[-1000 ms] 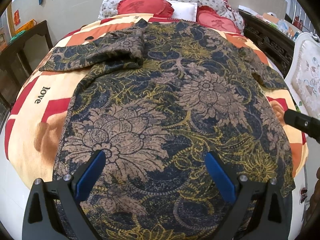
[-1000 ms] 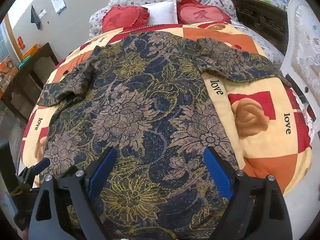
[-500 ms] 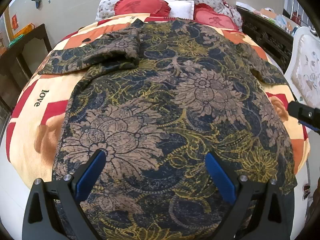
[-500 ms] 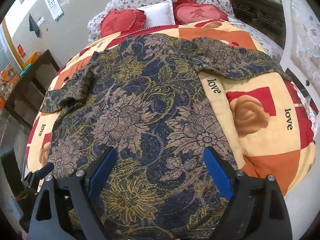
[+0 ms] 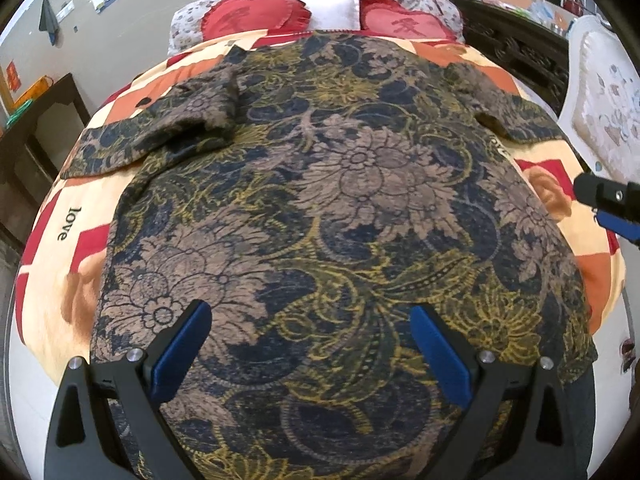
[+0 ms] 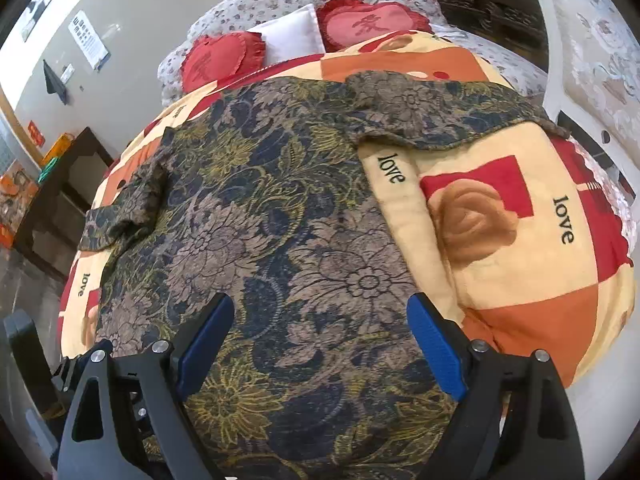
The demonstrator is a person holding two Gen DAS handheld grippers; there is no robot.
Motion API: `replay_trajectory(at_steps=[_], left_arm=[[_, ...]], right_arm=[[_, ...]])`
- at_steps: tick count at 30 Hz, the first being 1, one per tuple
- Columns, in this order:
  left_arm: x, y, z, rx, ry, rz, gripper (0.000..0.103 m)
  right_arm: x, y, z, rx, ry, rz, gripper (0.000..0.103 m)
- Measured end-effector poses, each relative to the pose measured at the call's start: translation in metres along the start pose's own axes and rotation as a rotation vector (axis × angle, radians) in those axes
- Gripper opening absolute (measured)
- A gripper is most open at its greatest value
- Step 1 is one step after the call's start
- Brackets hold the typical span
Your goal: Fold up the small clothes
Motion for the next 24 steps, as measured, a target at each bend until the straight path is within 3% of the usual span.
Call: replay_trajectory(at_steps=[14,24], left_arm=[[0.002,0.001,0.007,-0.022,-0.002,0.002,0.101],[0.011,0.008,-0.011,0.025,0.001,0.014,0.101]], right_arm=[[0.007,-0.006,0.015,0.0,0.045,0.035,0.091],[0.023,-0.008,-0.008,0.155,0.177,0.105,0.091]])
Point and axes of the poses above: each gripper's, at about its wrist camera, not at the fingertips, and x roughly against the way its jaws point, z to its right, y to its underside, the point moved 6 cm from there along -x, roughly the way its jaws point, and after that the axes turned 12 degrees about z, right-handed, at the moved point
